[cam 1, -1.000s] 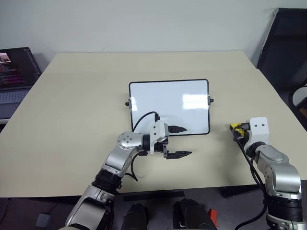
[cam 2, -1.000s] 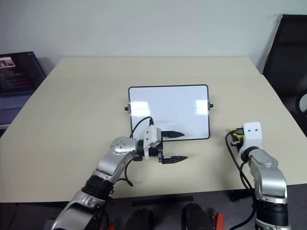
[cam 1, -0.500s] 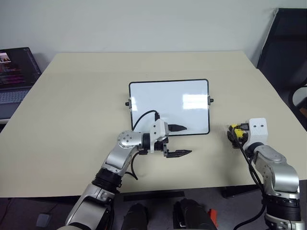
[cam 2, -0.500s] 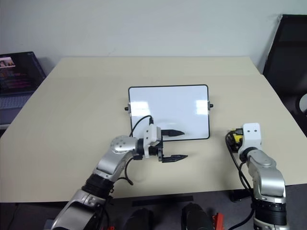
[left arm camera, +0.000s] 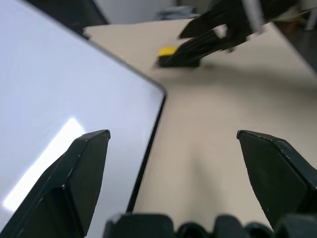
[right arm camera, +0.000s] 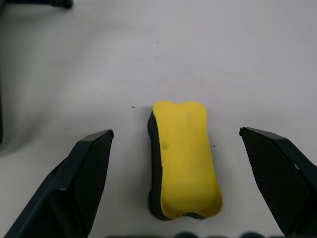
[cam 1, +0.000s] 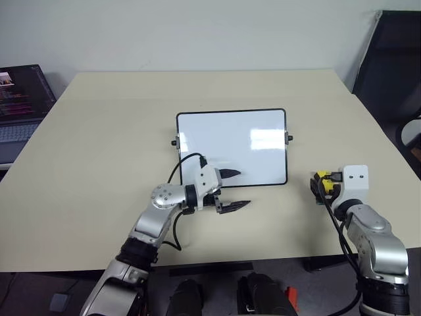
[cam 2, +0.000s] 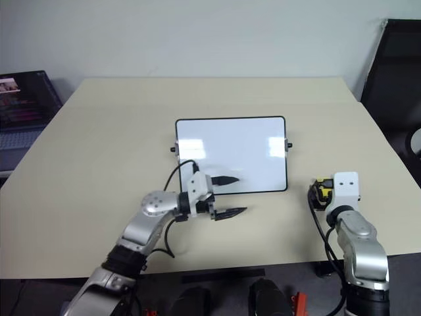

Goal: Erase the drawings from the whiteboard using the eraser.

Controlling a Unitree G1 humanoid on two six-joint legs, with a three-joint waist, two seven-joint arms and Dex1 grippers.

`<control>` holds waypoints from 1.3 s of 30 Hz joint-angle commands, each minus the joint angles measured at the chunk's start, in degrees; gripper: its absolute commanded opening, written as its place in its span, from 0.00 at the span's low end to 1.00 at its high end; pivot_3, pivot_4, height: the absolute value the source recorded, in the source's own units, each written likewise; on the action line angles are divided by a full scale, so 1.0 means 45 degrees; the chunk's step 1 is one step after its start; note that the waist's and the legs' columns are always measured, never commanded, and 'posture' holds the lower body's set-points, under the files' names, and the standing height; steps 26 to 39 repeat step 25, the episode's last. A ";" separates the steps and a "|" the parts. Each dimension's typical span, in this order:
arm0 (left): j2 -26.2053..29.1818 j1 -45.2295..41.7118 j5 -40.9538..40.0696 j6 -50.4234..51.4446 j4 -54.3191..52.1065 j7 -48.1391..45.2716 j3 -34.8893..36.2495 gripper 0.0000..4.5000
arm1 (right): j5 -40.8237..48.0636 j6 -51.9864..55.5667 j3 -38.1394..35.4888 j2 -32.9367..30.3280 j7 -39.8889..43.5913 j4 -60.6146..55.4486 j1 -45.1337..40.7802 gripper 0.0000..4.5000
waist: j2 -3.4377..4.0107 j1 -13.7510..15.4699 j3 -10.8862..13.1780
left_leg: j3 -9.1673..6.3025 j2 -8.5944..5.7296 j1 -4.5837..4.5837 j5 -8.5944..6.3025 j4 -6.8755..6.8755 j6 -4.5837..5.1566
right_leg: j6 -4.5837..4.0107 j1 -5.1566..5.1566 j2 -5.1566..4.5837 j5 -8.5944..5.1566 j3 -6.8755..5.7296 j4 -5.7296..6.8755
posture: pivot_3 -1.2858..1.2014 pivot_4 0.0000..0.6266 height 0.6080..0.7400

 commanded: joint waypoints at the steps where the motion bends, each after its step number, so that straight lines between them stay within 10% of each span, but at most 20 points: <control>1: -0.0246 0.1169 -0.0060 0.0356 -0.2032 0.2173 0.1310 1.00 | -0.0316 -0.1717 0.0158 0.0043 -0.0162 -0.1873 0.0807 0.99 | 0.0002 -0.0011 0.0000 | 0.0002 0.0002 -0.0006 0.0000 0.0000 0.0000 | 0.0001 -0.0010 -0.0003 0.0000 0.0002 0.0002 | 0.52 0.24 1.00; 18: -0.2384 0.8188 0.1283 0.1172 -0.7377 0.8606 0.3064 1.00 | -0.1872 -0.6288 0.2552 0.2011 -0.1223 -0.1979 0.4946 0.99 | -0.0017 0.0088 0.0006 | -0.0020 0.0031 0.0010 -0.0001 0.0006 -0.0007 | -0.0094 0.0000 -0.0131 -0.0062 0.0003 -0.0010 | 0.52 0.24 1.00; 39: -0.2285 0.8959 0.1569 0.1431 -0.8339 0.8860 0.2823 1.00 | -0.2395 -0.6026 0.2771 0.2036 -0.1561 -0.1923 0.5508 0.99 | -0.0014 0.0059 0.0007 | -0.0003 0.0024 -0.0009 -0.0004 -0.0003 -0.0009 | -0.0074 -0.0009 -0.0156 -0.0074 0.0009 -0.0038 | 0.52 0.24 1.00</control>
